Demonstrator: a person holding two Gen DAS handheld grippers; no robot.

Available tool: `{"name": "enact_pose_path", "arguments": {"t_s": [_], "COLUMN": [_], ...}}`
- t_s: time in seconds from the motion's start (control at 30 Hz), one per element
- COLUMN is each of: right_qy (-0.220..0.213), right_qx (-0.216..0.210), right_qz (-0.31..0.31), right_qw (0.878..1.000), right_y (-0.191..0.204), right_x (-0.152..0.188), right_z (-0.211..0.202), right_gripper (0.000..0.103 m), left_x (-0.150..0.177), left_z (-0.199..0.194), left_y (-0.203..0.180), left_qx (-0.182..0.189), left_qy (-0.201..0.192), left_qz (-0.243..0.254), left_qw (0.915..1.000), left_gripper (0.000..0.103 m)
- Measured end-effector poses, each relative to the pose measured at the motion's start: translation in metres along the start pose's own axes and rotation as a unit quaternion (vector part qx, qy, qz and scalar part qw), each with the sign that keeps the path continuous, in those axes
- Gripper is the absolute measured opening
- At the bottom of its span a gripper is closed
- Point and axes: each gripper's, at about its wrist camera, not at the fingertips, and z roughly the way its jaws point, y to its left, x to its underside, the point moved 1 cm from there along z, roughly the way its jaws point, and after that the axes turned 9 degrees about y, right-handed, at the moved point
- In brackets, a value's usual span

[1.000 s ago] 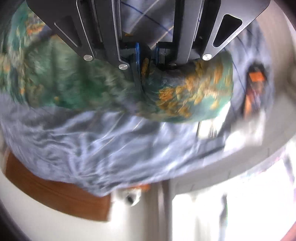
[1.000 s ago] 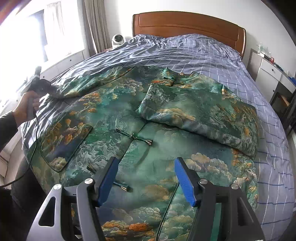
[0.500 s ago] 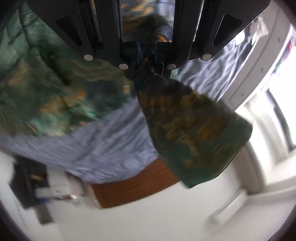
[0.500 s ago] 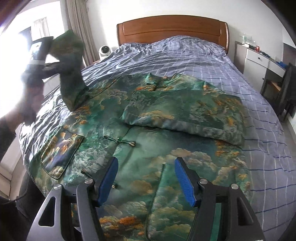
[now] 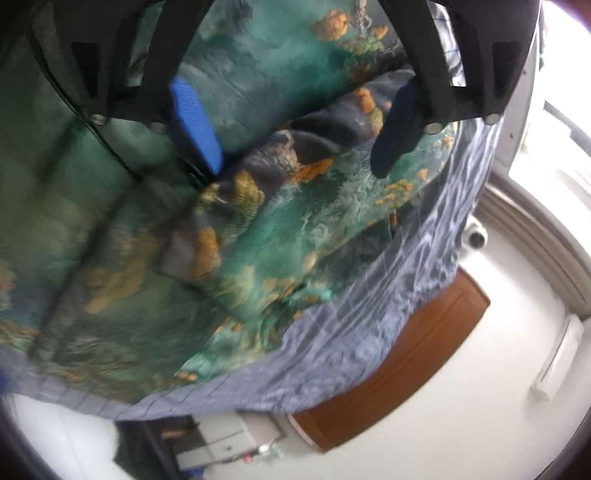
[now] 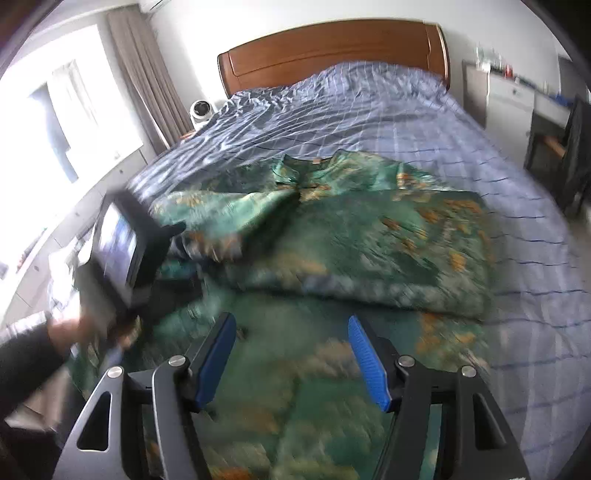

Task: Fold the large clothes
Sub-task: 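Grasp the jacket hem with the left tool while the right tool holds the body, lift toward the collar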

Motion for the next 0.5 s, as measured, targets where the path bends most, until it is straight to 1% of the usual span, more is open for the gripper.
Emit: {"name": "enact_pose_path", "arguments": {"t_s": [0.1, 0.13, 0.23, 0.3, 0.33, 0.37, 0.4, 0.43, 0.47, 0.5], "right_qy": [0.020, 0.030, 0.054, 0.074, 0.095, 0.113, 0.128, 0.141, 0.145, 0.144], "right_qx": [-0.057, -0.079, -0.137, -0.156, -0.167, -0.159, -0.144, -0.134, -0.135, -0.135], "right_qz": [0.028, 0.041, 0.078, 0.099, 0.105, 0.112, 0.121, 0.128, 0.127, 0.120], "right_qw": [0.998, 0.996, 0.986, 0.980, 0.976, 0.974, 0.974, 0.972, 0.972, 0.973], "right_y": [-0.004, -0.005, -0.006, -0.002, 0.003, 0.006, 0.009, 0.011, 0.014, 0.017], "right_x": [-0.032, -0.044, -0.075, -0.091, -0.096, -0.099, -0.100, -0.101, -0.102, -0.106], "right_z": [0.023, 0.036, 0.075, 0.104, 0.122, 0.137, 0.151, 0.163, 0.167, 0.167], "right_gripper": [0.065, 0.065, 0.065, 0.065, 0.065, 0.065, 0.064, 0.047, 0.018, 0.018], "left_x": [0.011, 0.015, 0.024, 0.034, 0.037, 0.041, 0.045, 0.048, 0.051, 0.055], "left_z": [-0.017, -0.023, -0.023, -0.024, -0.023, -0.022, -0.021, -0.020, -0.016, -0.015], "left_y": [0.009, 0.015, 0.031, 0.052, 0.059, 0.070, 0.080, 0.091, 0.100, 0.109], "left_qx": [0.019, 0.025, 0.045, 0.057, 0.060, 0.061, 0.061, 0.061, 0.060, 0.060], "left_qy": [0.000, 0.003, 0.014, 0.025, 0.028, 0.033, 0.037, 0.041, 0.045, 0.049], "left_qz": [-0.012, -0.025, -0.065, -0.100, -0.112, -0.130, -0.144, -0.160, -0.173, -0.186], "left_qw": [0.9997, 0.9994, 0.9968, 0.9930, 0.9915, 0.9891, 0.9870, 0.9844, 0.9820, 0.9794], "left_gripper": [0.086, 0.086, 0.086, 0.086, 0.086, 0.086, 0.086, 0.086, 0.086, 0.086]}}
